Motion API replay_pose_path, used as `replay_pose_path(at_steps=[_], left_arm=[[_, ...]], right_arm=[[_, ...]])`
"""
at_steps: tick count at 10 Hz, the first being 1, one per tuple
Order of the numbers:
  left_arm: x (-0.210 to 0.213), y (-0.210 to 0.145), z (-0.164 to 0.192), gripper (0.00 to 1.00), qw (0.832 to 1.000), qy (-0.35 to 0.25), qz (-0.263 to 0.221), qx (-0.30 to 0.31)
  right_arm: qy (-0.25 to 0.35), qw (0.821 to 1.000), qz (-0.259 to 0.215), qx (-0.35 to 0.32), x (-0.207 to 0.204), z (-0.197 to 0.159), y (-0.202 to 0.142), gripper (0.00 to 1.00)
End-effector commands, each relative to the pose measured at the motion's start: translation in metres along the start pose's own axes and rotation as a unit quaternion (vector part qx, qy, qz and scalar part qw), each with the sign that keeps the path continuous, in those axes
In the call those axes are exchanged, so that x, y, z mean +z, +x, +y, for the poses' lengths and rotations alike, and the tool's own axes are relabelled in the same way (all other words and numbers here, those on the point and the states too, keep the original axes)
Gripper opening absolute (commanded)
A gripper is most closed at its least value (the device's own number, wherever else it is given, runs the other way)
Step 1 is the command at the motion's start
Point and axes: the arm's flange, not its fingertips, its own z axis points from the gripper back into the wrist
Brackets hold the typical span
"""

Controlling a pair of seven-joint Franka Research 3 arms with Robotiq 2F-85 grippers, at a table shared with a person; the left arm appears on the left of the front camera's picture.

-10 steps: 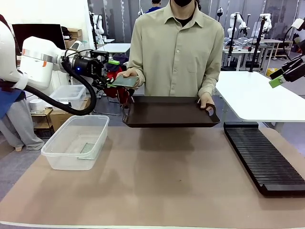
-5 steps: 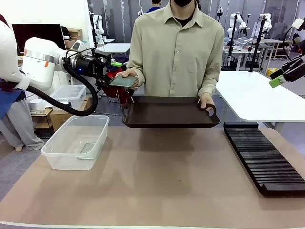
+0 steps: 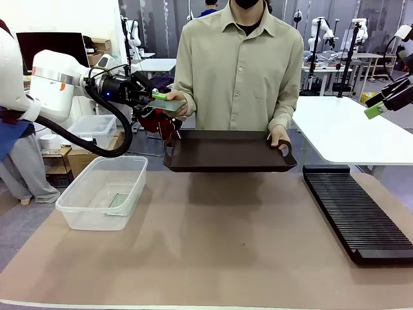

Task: Sort PCBs into racks and boxes based on the side picked up.
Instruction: Pick up the Blank PCB handed by the Human.

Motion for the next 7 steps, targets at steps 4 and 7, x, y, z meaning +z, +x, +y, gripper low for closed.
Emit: replay_pose_path(at_steps=[4, 7], left_arm=[[0.0042, -0.0116, 0.0013, 0.00, 1.000, 0.024, 0.009, -0.004], [0.0046, -0.0109, 0.0003, 0.00, 1.000, 0.031, 0.001, -0.003]], right_arm=[[0.010, 1.000, -0.008, 0.005, -0.0010, -0.0004, 0.0001, 1.00], [0.010, 1.000, -0.008, 0.005, -0.0010, -0.0004, 0.0001, 1.00]])
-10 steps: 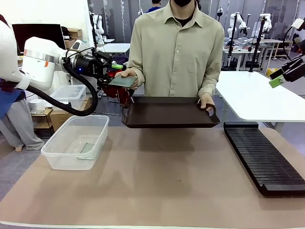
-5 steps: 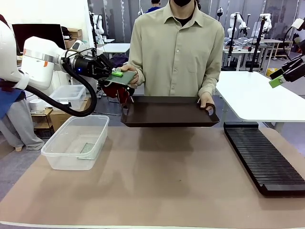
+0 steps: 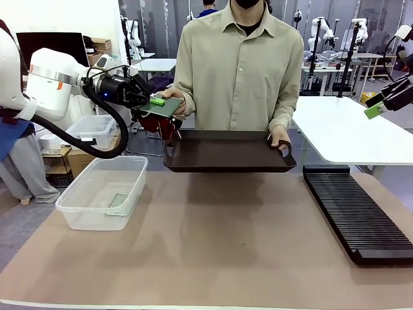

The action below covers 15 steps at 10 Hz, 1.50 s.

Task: Sort PCBs into racks and boxes based on the side picked up.
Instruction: Pick up the Blank PCB handed by the Human, then if the short side of the Blank PCB is picked up, insert it into the PCB Rack ; if the long side is picked up, place it in the Organizing box.

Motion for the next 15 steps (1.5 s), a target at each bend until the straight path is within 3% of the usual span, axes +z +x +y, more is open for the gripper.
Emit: replay_pose_path(at_steps=[1, 2, 3, 15], left_arm=[[0.0003, -0.0050, -0.0005, 0.00, 1.000, 0.018, -0.019, 0.000], [0.0005, -0.0035, 0.0024, 0.00, 0.999, 0.017, -0.036, 0.027], [0.0010, 0.0004, -0.0005, 0.00, 1.000, 0.003, -0.004, 0.000], [0.0010, 0.0004, -0.0005, 0.00, 1.000, 0.003, -0.004, 0.000]], right_arm=[[0.010, 1.000, -0.008, 0.005, -0.0010, -0.0003, 0.0001, 1.00], [0.010, 1.000, -0.008, 0.005, -0.0010, -0.0003, 0.0001, 1.00], [0.010, 1.000, -0.008, 0.005, -0.0010, -0.0003, 0.0001, 1.00], [0.010, 1.000, -0.008, 0.005, -0.0010, -0.0003, 0.0001, 1.00]])
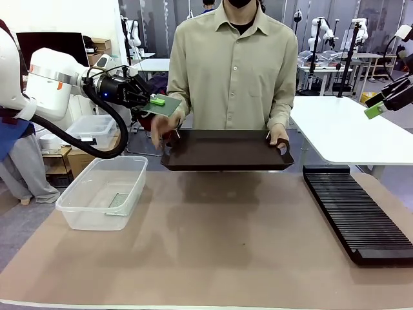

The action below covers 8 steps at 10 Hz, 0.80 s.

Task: Sort PCBs into racks and boxes based on the side picked up.
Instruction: If the short side of the Blank PCB is picked up, insert it into the PCB Rack ; if the long side is picked up, place it in the Organizing box.

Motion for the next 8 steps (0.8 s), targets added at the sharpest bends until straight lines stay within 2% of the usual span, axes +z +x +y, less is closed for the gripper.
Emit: replay_pose_path(at_steps=[1, 8], left_arm=[[0.0009, -0.0001, -0.0011, 0.00, 1.000, -0.002, 0.003, -0.006], [0.0009, -0.0001, -0.0011, 0.00, 1.000, -0.002, 0.003, -0.006]], right_arm=[[0.010, 1.000, -0.008, 0.005, -0.0010, -0.0003, 0.0001, 1.00], [0.010, 1.000, -0.008, 0.005, -0.0010, -0.0003, 0.0001, 1.00]])
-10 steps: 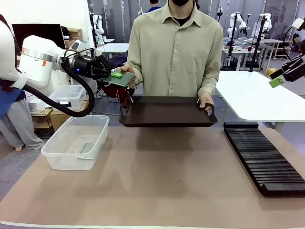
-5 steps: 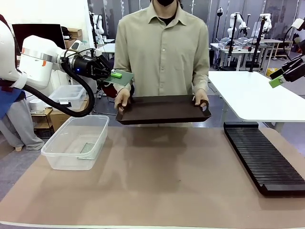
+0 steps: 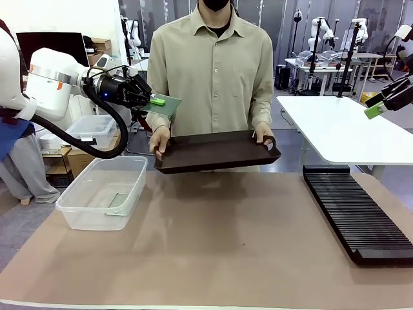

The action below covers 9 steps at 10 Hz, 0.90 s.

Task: Sort PCBs into racks and boxes based on the side picked up.
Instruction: If the short side of the Blank PCB is picked up, insert it into the PCB Rack ; if the long side is picked up, place it in the Organizing box.

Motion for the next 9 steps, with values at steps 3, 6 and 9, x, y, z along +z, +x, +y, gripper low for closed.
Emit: replay_pose_path(at_steps=[3, 6, 9], left_arm=[[0.001, 0.000, -0.001, 0.00, 1.000, -0.002, 0.003, -0.006], [0.023, -0.011, -0.006, 0.03, 0.995, 0.099, 0.009, 0.000], [0.045, -0.038, -0.016, 0.03, 0.962, 0.272, -0.016, 0.006]], right_arm=[[0.010, 1.000, -0.008, 0.005, -0.001, 0.000, 0.000, 1.00], [0.010, 1.000, -0.008, 0.005, -0.001, 0.000, 0.000, 1.00], [0.010, 1.000, -0.008, 0.005, -0.001, 0.000, 0.000, 1.00]])
